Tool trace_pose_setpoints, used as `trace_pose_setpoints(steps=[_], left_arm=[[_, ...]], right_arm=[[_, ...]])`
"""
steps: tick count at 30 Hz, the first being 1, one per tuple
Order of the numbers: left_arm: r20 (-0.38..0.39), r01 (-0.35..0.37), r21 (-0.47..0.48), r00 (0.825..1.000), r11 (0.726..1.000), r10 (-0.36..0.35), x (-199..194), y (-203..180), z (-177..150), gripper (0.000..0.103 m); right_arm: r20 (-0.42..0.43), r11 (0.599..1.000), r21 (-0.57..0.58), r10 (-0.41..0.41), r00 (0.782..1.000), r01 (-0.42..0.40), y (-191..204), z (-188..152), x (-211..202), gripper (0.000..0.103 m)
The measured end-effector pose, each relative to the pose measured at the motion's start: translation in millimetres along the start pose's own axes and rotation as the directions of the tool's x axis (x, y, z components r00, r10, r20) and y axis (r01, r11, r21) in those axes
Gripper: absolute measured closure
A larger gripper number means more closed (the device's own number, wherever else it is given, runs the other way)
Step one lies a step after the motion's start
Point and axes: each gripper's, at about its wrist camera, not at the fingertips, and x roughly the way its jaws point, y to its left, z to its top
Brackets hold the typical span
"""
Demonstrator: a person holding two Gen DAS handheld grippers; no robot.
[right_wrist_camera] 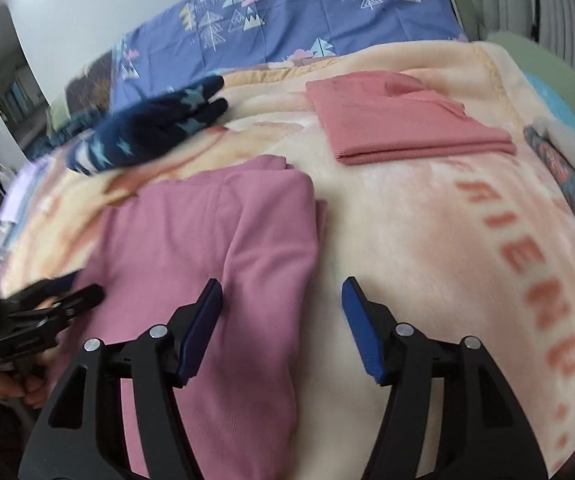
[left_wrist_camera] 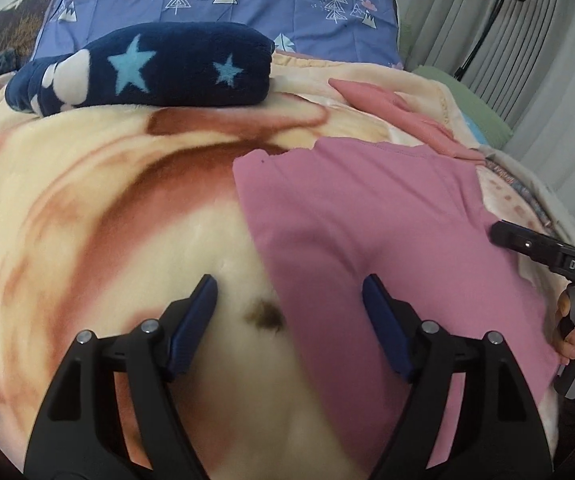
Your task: Fold small clothes
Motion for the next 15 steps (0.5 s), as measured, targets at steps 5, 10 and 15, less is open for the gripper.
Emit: trace_pose_setpoints(steps=[5,10,15], left_arm=[[0.001,0.097,-0.030,0.995,0.995,-0.097,-18.3,10.1,-6.4,0.027],[-0.061,0.175,-0.040,0.982,0.984,-0.177,-1.8,7.8,-18.9,0.023],[-0.084,0.176,-0.013,0.981,0.984,-0.176,5.7,-1.6,-13.5,0.019]], right_arm=[[-0.025,0.995,-0.001,0.099,0.995,-0.099,-12.5,-13.7,-24.4,0.038],[-0.108,0.979,0.019,0.206,0.973,-0.205,-17.0,-32.0,-14.0,0.037],[-0.111,0.976,0.002,0.215,0.970,-0.216,-13.0,-29.5,0.3,0.034]])
